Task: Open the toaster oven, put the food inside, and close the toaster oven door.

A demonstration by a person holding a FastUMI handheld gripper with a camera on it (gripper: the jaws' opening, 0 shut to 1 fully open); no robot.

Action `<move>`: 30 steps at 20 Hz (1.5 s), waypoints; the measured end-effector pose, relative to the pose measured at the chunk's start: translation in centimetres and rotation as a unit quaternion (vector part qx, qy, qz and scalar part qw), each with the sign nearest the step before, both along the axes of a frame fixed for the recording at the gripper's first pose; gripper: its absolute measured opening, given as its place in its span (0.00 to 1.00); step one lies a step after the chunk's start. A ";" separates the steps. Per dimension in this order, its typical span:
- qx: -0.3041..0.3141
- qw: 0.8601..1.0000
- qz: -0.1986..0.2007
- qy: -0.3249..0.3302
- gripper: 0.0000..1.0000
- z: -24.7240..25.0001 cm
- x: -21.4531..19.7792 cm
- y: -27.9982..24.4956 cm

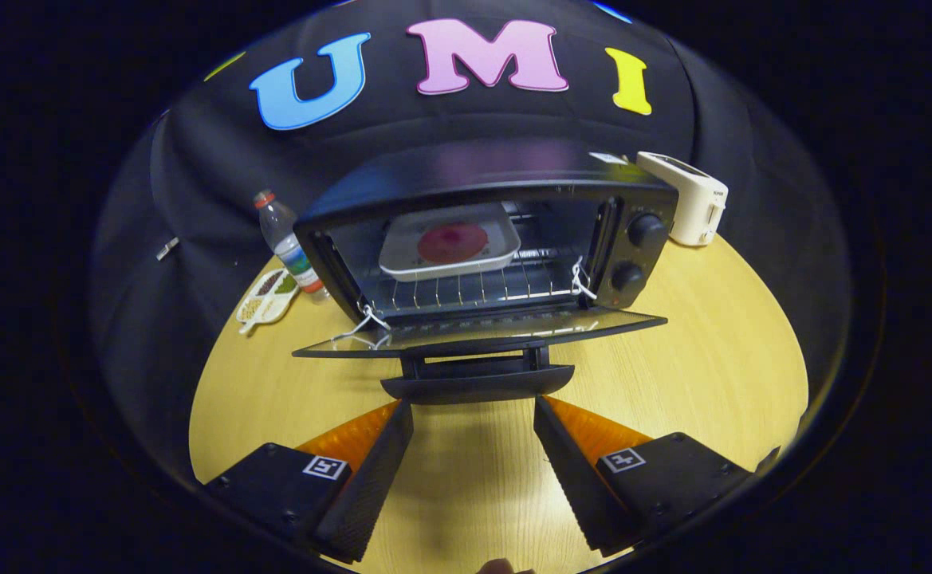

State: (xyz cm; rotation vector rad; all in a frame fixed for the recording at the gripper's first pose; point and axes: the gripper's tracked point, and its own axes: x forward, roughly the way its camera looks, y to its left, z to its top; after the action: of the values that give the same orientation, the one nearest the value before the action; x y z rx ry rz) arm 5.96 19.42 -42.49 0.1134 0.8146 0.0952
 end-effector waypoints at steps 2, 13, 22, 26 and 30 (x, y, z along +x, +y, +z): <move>0.002 1.000 -0.001 -0.024 0.99 2.0 0.8 -0.2; 0.014 0.981 -0.026 -0.191 0.99 17.9 1.5 -5.3; 0.019 0.949 -0.034 -0.314 0.98 33.1 -2.5 -10.5; 0.013 0.938 -0.023 -0.346 0.98 37.7 -4.1 -12.1; 0.023 0.930 -0.022 -0.365 0.98 40.9 -5.3 -14.0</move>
State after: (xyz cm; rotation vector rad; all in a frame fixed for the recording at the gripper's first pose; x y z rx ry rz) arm 0.68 5.43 -1.57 0.1282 0.0635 0.1047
